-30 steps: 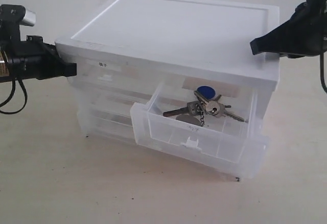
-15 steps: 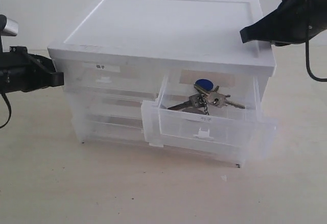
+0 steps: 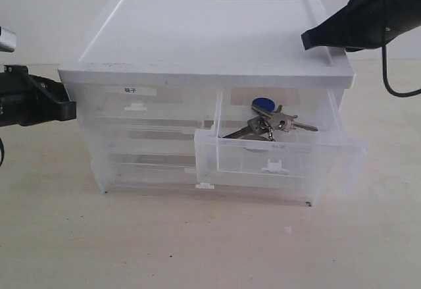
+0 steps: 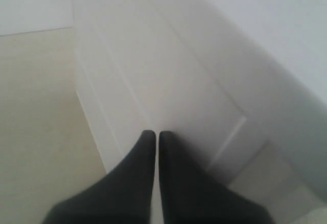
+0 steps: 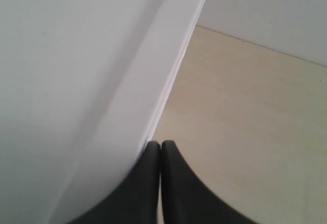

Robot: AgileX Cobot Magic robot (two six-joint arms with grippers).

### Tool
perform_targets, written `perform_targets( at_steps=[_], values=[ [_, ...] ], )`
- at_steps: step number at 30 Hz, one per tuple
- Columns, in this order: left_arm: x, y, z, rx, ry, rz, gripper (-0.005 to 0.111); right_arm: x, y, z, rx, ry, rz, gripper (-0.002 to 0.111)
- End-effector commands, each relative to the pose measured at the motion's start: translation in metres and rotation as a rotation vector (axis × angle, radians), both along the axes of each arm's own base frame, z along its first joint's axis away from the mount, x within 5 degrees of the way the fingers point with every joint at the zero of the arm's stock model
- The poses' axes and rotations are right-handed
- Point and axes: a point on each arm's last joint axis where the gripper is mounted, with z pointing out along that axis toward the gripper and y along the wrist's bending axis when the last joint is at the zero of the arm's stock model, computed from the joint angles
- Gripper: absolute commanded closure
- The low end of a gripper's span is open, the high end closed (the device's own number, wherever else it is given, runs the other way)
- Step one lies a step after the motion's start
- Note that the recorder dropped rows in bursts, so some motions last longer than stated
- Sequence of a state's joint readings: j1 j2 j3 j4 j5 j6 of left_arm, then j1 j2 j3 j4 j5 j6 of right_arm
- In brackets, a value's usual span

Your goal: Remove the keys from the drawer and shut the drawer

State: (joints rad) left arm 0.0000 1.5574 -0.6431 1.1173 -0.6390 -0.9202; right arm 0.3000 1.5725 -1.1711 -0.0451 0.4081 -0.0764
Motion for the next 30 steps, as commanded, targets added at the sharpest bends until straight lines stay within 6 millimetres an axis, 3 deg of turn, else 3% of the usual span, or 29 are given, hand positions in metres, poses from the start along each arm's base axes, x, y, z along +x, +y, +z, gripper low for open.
perform_targets(
  at_steps=[1, 10, 15, 23, 30],
  values=[
    [-0.010, -0.022, 0.010, -0.060, -0.082, -0.202, 0.102, -0.005, 0.019, 0.006, 0.060, -0.017, 0.035, 0.108],
    [-0.012, -0.002, 0.026, -0.018, -0.136, -0.114, 0.102, -0.025, 0.003, 0.047, 0.021, -0.142, 0.005, 0.108],
    [-0.030, -0.003, 0.044, -0.018, -0.208, -0.117, 0.102, -0.044, -0.010, 0.070, -0.024, -0.190, -0.048, 0.108],
    [-0.049, 0.007, 0.065, 0.059, -0.278, 0.001, 0.102, -0.065, -0.017, 0.094, 0.023, -0.244, -0.058, 0.077],
    [-0.079, -0.003, 0.088, -0.013, -0.423, -0.090, 0.102, -0.092, -0.012, 0.118, 0.059, -0.185, 0.093, 0.074]
  ],
)
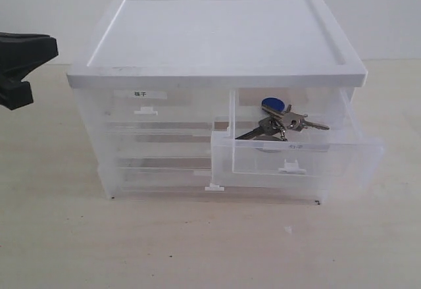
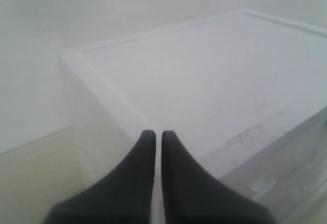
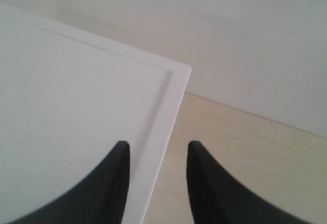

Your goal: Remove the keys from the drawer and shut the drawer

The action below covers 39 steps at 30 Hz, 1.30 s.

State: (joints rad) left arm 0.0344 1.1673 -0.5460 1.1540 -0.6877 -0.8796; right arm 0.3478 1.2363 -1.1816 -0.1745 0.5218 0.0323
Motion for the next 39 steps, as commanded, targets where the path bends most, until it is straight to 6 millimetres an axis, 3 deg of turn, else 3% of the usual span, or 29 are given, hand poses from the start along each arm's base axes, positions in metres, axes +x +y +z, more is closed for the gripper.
perform_targets(
  at_steps=[1, 4, 7, 10, 12, 16, 19, 27, 30, 35, 39],
  values=[
    [-0.021, -0.007, 0.017, -0.045, -0.105, -0.069, 0.102, -0.020, 0.008, 0.020, 0.014, 0.086, 0.156, 0.074],
    [-0.030, -0.006, 0.021, -0.039, -0.131, -0.055, 0.102, -0.034, 0.025, 0.029, -0.029, 0.110, 0.371, 0.074],
    [-0.032, -0.004, 0.022, -0.027, -0.138, -0.033, 0.102, -0.048, 0.047, 0.021, -0.142, 0.127, 0.578, 0.071],
    [-0.032, -0.004, 0.022, -0.023, -0.134, -0.025, 0.102, -0.056, 0.073, 0.000, -0.277, 0.168, 0.688, 0.048],
    [-0.032, -0.004, 0.022, -0.023, -0.134, -0.025, 0.102, -0.053, 0.084, -0.013, -0.322, 0.197, 0.643, 0.041],
    [-0.032, -0.004, 0.022, -0.023, -0.134, -0.025, 0.102, -0.041, 0.097, -0.037, -0.357, 0.311, 0.476, 0.050],
    [-0.032, -0.004, 0.022, -0.023, -0.134, -0.025, 0.102, -0.032, 0.098, -0.051, -0.378, 0.385, 0.383, 0.050],
    [-0.032, -0.004, 0.022, -0.023, -0.134, -0.025, 0.102, -0.023, 0.104, -0.069, -0.407, 0.456, 0.363, 0.050],
    [-0.032, -0.004, 0.022, -0.023, -0.134, -0.025, 0.102, -0.025, 0.104, -0.069, -0.404, 0.468, 0.356, 0.050],
    [-0.032, -0.004, 0.022, -0.023, -0.134, -0.025, 0.102, -0.047, 0.095, -0.033, -0.315, 0.369, 0.344, 0.050],
    [-0.032, -0.004, 0.022, -0.023, -0.134, -0.025, 0.102, -0.062, 0.084, -0.021, -0.272, 0.387, 0.322, 0.050]
  ],
)
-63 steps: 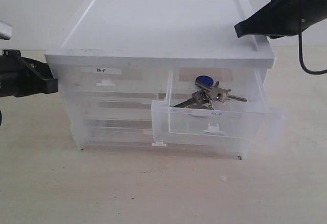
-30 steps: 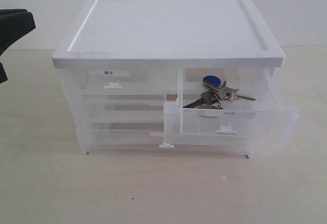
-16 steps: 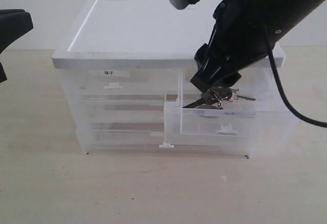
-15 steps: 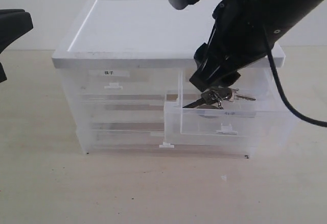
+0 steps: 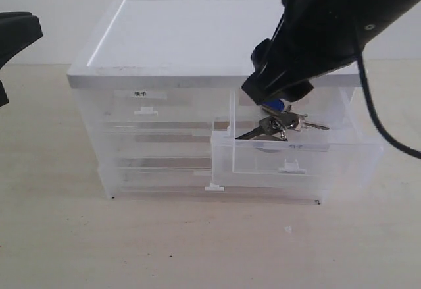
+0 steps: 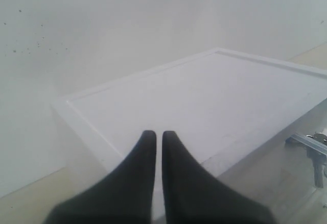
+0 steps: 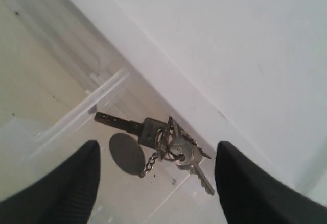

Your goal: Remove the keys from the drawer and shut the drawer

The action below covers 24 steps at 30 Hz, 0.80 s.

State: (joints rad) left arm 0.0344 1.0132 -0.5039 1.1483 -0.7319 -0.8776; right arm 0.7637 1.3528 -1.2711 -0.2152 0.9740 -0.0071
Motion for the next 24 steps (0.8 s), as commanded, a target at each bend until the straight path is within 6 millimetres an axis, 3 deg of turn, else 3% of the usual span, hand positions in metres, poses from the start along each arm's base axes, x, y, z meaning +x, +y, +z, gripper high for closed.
perform_targets(
  at_steps=[1, 8, 24],
  values=[
    [-0.001, 0.000, 0.000, -0.006, -0.002, 0.008, 0.102, -0.015, -0.013, 0.011, 0.019, 0.026, -0.035, 0.050],
    [-0.001, 0.000, 0.000, -0.010, 0.000, 0.008, 0.102, -0.013, -0.012, -0.020, -0.040, 0.073, -0.041, 0.050],
    [-0.001, 0.000, 0.000, -0.010, 0.000, 0.008, 0.102, 0.003, 0.001, -0.049, -0.095, 0.097, -0.057, 0.050]
  ],
)
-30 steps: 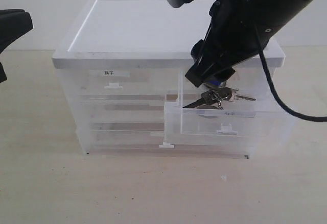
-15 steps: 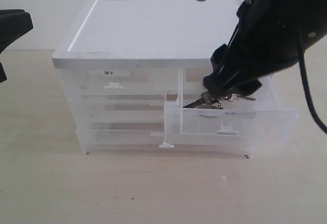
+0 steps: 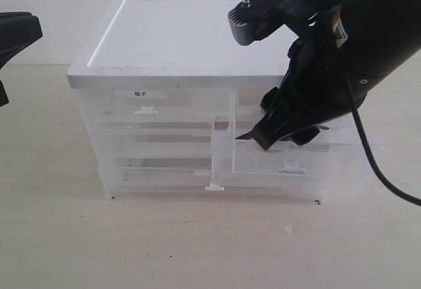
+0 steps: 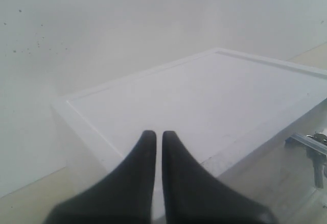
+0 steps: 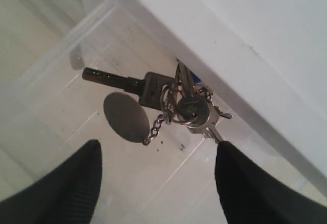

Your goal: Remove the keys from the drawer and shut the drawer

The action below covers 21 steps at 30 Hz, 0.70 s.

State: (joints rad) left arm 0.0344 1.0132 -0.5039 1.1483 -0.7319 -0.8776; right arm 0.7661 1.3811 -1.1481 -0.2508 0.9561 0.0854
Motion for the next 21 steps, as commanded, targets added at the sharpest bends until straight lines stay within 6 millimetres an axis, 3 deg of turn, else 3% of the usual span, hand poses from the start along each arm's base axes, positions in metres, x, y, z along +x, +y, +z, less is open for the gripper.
perform_targets(
  at_steps=[1, 15, 21],
  values=[
    [-0.001, 0.000, 0.000, -0.010, 0.000, 0.008, 0.102, 0.004, 0.004, -0.008, -0.027, 0.011, 0.012, 0.050],
    [-0.001, 0.000, 0.000, -0.014, 0.002, 0.005, 0.102, 0.014, 0.016, -0.034, -0.068, 0.082, 0.017, 0.050],
    [-0.001, 0.000, 0.000, -0.014, 0.002, 0.005, 0.102, 0.015, 0.017, -0.035, -0.064, 0.077, 0.012, 0.050]
  ],
)
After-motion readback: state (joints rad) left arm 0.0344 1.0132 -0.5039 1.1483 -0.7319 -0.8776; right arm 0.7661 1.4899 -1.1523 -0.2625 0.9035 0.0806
